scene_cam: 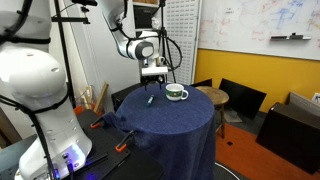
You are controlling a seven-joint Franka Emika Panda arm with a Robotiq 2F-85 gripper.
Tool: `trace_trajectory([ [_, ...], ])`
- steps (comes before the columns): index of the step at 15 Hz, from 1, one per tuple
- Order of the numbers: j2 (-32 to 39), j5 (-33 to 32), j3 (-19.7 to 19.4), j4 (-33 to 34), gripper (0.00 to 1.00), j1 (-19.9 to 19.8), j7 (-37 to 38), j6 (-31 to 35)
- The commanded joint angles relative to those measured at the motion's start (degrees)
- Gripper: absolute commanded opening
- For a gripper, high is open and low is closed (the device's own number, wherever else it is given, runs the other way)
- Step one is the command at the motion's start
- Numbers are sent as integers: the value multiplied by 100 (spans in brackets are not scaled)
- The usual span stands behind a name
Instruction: Pick up the marker and put it in the cup
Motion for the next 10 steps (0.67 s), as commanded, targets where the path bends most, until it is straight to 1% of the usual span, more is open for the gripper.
trace_trajectory([
  [1,355,-225,209,185,100,-75,260,141],
  [3,493,-267,262,234,100,-53,381,194],
  [5,622,-465,201,258,100,62,848,369],
  [8,805,-1173,-112,282,100,383,1993,775],
  [10,927,-1710,-324,350,100,602,2731,842],
])
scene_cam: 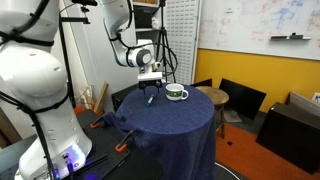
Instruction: Pick up the marker and put it in the cup
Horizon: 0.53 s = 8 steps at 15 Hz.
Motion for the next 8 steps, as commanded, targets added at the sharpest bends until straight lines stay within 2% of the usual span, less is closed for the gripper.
trace_trajectory([
  [1,267,-806,-410,212,100,447,1224,134],
  [3,363,-1049,-479,284,100,573,1650,71],
  [8,482,-1068,-390,324,100,586,1994,115],
])
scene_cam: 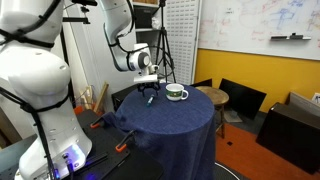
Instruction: Pick up the marker and put it in the cup
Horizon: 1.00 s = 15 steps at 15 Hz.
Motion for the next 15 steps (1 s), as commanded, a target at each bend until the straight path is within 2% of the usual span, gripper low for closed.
trace_trajectory([
  [1,101,-126,-52,100,97,68,324,82],
  [3,89,-111,-50,88,87,67,385,89],
  [4,91,-110,-48,85,86,57,381,96],
  [5,92,-101,-42,85,80,46,379,101],
  [6,92,-89,-30,83,81,30,378,107],
  [7,86,-63,-2,78,75,2,373,108],
  [8,86,-44,23,74,76,-26,357,111],
  [11,96,38,120,73,70,-134,264,111],
  [12,100,76,165,72,65,-182,226,104],
  [14,103,143,250,71,62,-270,165,91],
  [15,116,180,301,77,64,-325,133,91],
])
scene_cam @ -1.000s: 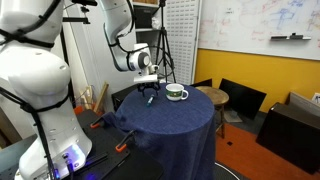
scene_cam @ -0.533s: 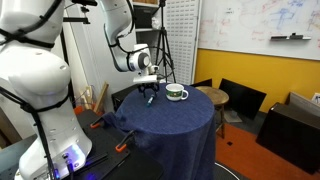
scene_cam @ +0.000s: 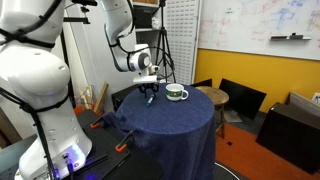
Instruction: Pick up the marker and put it in the cup
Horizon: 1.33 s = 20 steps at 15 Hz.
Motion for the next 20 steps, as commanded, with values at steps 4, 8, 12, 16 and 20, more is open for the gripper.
trace_trajectory([
  [4,105,251,383,86,63,-402,-149,53],
  [8,166,363,493,131,61,-528,-181,28],
  [12,243,429,570,201,59,-627,-216,5],
  [16,296,443,609,270,30,-679,-213,-31],
  [20,320,444,621,303,0,-705,-219,-40],
])
